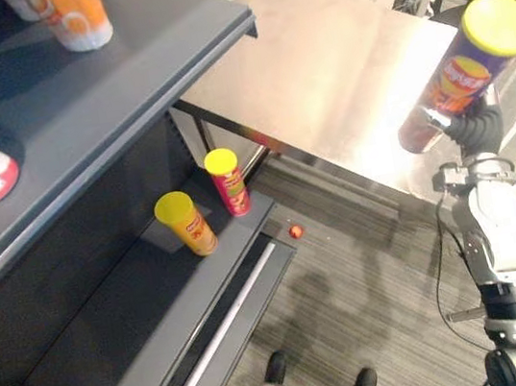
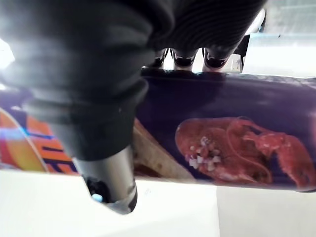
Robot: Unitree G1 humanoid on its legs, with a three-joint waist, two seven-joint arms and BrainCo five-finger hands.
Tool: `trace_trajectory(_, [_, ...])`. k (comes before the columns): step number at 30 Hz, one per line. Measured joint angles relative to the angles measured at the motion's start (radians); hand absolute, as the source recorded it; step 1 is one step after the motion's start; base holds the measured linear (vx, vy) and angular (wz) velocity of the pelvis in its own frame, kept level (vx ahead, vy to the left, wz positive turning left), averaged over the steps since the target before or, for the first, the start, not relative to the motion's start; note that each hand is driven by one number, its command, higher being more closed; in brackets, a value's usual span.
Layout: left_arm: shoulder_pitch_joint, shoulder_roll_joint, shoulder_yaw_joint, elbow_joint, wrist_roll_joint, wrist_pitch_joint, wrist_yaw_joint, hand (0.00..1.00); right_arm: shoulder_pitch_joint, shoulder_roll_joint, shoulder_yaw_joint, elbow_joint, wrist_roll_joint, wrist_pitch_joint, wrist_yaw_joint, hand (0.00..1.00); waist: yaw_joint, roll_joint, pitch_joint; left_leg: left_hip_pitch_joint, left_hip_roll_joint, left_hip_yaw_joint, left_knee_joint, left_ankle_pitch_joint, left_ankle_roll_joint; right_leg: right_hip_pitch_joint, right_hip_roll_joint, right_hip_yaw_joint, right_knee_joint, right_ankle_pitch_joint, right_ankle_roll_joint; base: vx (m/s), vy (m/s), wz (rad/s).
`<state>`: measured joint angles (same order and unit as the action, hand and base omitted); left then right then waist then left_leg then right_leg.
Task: Put the gum and the chips on the shelf.
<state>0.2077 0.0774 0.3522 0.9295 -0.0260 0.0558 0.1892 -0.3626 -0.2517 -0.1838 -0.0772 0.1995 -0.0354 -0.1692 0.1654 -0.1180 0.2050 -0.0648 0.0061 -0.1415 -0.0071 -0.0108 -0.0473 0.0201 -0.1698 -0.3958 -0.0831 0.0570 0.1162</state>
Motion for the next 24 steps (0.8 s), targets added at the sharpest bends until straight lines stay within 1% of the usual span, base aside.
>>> trace_trajectory(3, [0.014, -0.002, 0.009, 0.008, 0.000, 0.003, -0.004, 0.00, 0.095, 0.012, -0.007, -0.050, 0.019, 0.000, 0.030, 1.00, -0.004, 0.001, -0.028, 0.017, 0.003, 0.025, 0.000, -0.009, 0.001, 0.003, 0.001, 0.026, 0.001, 0.001, 0.001, -0.01, 0.016, -0.23])
trace_trajectory(4, [0.031, -0.005, 0.010, 0.010, 0.001, 0.013, -0.010, 0.00, 0.157, 0.038, -0.015, -0.087, 0.019, 0.000, 0.050, 1.00, -0.027, 0.004, -0.055, 0.019, 0.004, 0.027, 0.001, -0.011, 0.001, 0.004, 0.001, 0.028, 0.001, 0.001, 0.001, 0.01, 0.008, -0.10])
trace_trajectory(8, [0.033, -0.009, 0.012, 0.028, 0.002, 0.019, -0.023, 0.00, 0.252, 0.056, -0.040, -0.125, 0.019, 0.000, 0.077, 1.00, -0.030, 0.016, -0.078, 0.036, 0.005, 0.052, 0.014, -0.028, -0.001, 0.008, 0.004, 0.055, 0.008, 0.000, 0.001, -0.01, 0.014, -0.21])
trace_trajectory(9, [0.034, -0.009, 0.014, 0.029, 0.002, 0.019, -0.026, 0.00, 0.279, 0.070, -0.053, -0.137, 0.019, 0.000, 0.086, 1.00, -0.036, 0.021, -0.085, 0.038, 0.006, 0.054, 0.014, -0.029, -0.001, 0.007, 0.005, 0.059, 0.009, 0.000, 0.000, -0.02, 0.006, -0.06])
trace_trajectory(11, [0.037, -0.012, 0.021, 0.029, 0.003, 0.019, -0.034, 0.00, 0.310, 0.076, -0.054, -0.152, 0.020, 0.000, 0.096, 1.00, -0.053, 0.027, -0.091, 0.043, 0.007, 0.057, 0.014, -0.029, -0.002, 0.007, 0.006, 0.064, 0.011, 0.000, 0.000, -0.03, 0.004, -0.08])
trace_trajectory(14, [0.038, -0.014, 0.030, 0.029, 0.007, 0.019, -0.039, 0.00, 0.357, 0.076, -0.054, -0.153, 0.042, 0.000, 0.119, 1.00, -0.055, 0.036, -0.100, 0.050, 0.012, 0.075, 0.014, -0.033, -0.005, 0.006, 0.009, 0.077, 0.012, -0.001, -0.001, -0.02, 0.003, -0.15])
trace_trajectory(17, [0.042, -0.018, 0.029, 0.029, 0.009, 0.019, -0.039, 0.00, 0.384, 0.076, -0.054, -0.155, 0.046, 0.000, 0.136, 1.00, -0.076, 0.045, -0.108, 0.050, 0.012, 0.074, 0.014, -0.033, -0.005, 0.006, 0.009, 0.077, 0.013, -0.001, -0.001, 0.00, 0.000, -0.02])
trace_trajectory(21, [0.042, -0.022, 0.029, 0.030, 0.009, 0.019, -0.039, 0.00, 0.409, 0.093, -0.055, -0.156, 0.047, 0.000, 0.136, 1.00, -0.081, 0.053, -0.113, 0.050, 0.014, 0.076, 0.022, -0.036, -0.006, 0.007, 0.011, 0.080, 0.014, -0.001, -0.001, 0.00, 0.000, 0.00])
trace_trajectory(22, [0.042, -0.026, 0.030, 0.030, 0.009, 0.019, -0.039, 0.00, 0.416, 0.114, -0.055, -0.156, 0.051, 0.000, 0.136, 1.00, -0.081, 0.056, -0.113, 0.049, 0.015, 0.076, 0.038, -0.046, -0.006, 0.012, 0.012, 0.081, 0.015, -0.001, -0.002, 0.00, 0.000, 0.00])
trace_trajectory(24, [0.042, -0.027, 0.030, 0.030, 0.009, 0.019, -0.039, 0.00, 0.424, 0.120, -0.054, -0.156, 0.055, 0.000, 0.136, 1.00, -0.080, 0.059, -0.113, 0.048, 0.016, 0.076, 0.055, -0.058, -0.005, 0.020, 0.013, 0.080, 0.014, -0.002, -0.002, 0.00, 0.000, 0.00])
